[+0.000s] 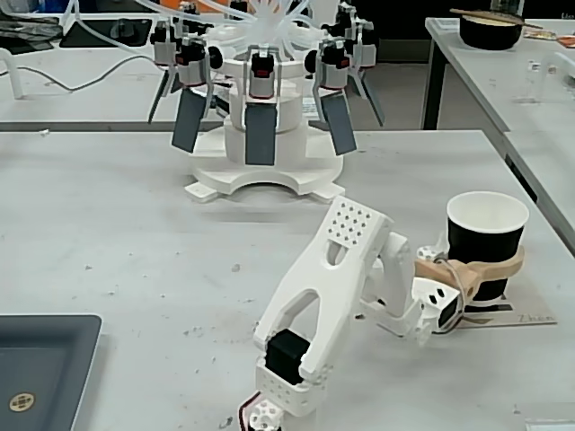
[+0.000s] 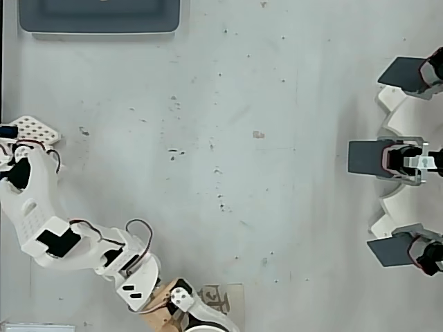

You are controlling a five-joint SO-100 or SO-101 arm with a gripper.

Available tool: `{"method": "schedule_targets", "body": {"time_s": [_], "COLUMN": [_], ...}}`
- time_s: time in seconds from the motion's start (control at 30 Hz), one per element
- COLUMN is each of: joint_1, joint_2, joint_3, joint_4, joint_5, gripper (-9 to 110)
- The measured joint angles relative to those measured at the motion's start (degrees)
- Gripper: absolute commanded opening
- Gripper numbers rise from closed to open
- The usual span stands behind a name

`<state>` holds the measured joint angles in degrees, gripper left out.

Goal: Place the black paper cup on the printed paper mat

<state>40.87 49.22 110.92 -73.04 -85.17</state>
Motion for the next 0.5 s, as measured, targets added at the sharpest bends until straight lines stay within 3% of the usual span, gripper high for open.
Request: {"method": "schedule_targets", "body": {"time_s": [0.27,0.5], "joint_1": [0.00,0.00], "joint_2": [-3.16,-3.52], "joint_3": [-0.53,-0.44], "joint_4": [-1.76,-2.20], "joint_5": [0.62,1.14], "gripper": [12,22]}}
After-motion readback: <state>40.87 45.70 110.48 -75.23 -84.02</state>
